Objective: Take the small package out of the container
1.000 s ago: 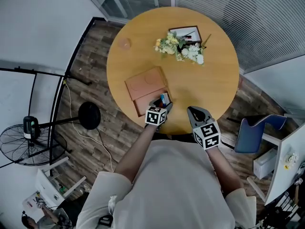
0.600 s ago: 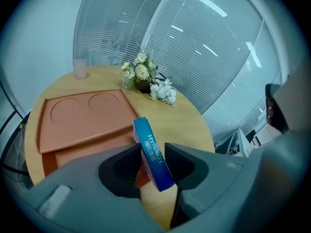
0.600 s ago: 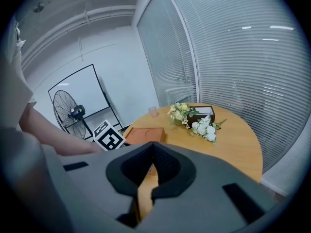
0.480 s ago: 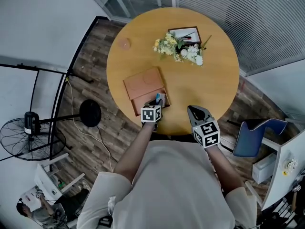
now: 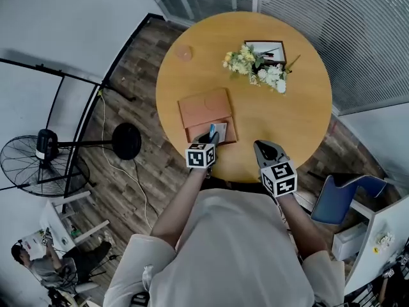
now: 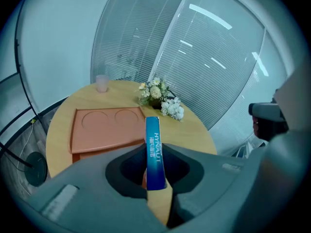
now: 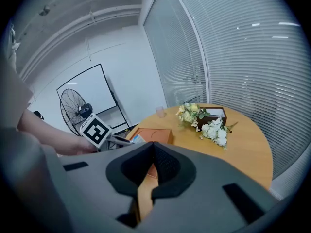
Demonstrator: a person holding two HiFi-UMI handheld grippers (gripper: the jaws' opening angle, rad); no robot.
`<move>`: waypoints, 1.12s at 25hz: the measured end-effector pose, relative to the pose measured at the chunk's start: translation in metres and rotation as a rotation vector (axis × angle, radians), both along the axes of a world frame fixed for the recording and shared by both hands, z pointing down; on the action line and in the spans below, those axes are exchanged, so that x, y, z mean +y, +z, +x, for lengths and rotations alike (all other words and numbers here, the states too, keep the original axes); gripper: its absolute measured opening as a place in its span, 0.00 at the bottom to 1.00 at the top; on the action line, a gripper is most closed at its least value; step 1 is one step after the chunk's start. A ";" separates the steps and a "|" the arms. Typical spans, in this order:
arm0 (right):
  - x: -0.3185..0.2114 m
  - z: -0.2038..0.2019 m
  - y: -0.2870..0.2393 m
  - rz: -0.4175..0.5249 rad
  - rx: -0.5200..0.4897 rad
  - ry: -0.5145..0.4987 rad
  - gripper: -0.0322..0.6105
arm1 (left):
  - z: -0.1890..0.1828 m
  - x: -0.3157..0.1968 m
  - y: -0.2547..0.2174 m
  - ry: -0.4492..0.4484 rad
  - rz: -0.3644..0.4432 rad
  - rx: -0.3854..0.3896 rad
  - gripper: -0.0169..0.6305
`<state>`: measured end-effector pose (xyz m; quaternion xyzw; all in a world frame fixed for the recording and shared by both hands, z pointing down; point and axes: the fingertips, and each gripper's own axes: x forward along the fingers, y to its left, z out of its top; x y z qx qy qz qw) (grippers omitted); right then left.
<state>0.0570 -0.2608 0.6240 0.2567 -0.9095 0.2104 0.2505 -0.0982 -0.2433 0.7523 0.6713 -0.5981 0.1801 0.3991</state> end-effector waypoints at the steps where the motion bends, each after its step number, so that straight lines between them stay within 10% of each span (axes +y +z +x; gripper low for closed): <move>1: 0.001 -0.003 -0.002 0.006 -0.002 -0.003 0.05 | -0.003 0.002 -0.008 -0.003 0.022 -0.003 0.14; 28: 0.106 -0.075 -0.126 0.324 0.035 0.112 0.05 | -0.150 0.150 -0.241 -0.030 0.518 -0.112 0.14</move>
